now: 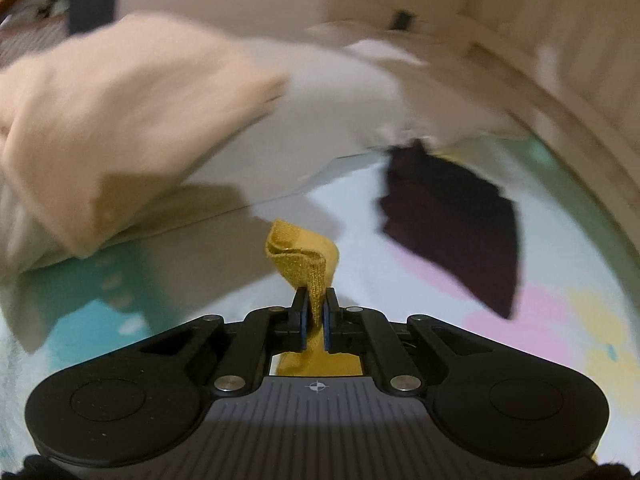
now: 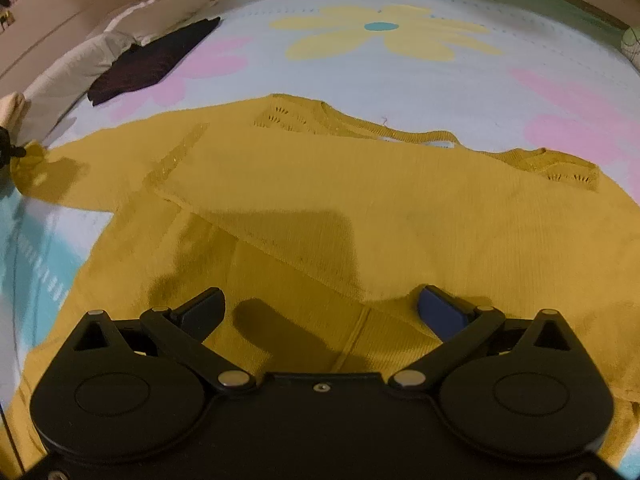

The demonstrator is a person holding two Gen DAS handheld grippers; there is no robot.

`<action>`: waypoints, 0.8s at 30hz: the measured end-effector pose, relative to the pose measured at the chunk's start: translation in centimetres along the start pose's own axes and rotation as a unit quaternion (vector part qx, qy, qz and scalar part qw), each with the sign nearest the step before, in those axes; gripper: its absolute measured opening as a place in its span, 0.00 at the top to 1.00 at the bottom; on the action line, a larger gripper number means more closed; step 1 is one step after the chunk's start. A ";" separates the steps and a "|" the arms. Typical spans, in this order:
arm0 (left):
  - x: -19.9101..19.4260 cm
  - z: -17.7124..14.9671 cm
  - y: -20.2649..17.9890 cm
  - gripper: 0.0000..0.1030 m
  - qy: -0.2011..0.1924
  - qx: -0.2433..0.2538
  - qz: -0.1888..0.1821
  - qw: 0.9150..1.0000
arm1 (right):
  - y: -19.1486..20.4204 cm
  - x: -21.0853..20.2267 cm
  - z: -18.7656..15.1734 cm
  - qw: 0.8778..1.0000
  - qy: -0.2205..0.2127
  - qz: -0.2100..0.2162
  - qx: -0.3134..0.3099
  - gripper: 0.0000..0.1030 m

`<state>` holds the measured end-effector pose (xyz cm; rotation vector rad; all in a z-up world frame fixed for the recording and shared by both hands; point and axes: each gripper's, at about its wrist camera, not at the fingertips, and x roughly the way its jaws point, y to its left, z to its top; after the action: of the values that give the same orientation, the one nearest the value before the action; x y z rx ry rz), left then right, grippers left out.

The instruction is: Fold small clothes

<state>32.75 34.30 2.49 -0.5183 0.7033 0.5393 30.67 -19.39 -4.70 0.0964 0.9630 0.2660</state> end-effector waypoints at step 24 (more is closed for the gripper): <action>-8.0 -24.8 -29.1 0.92 0.121 0.331 -0.256 0.900 | -10.1 -7.7 0.6 0.983 -0.084 0.017 0.163 0.00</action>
<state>34.21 -4.60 -0.45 -0.1081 0.8928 -0.2741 28.85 -31.19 -0.19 0.4294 0.8304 0.1264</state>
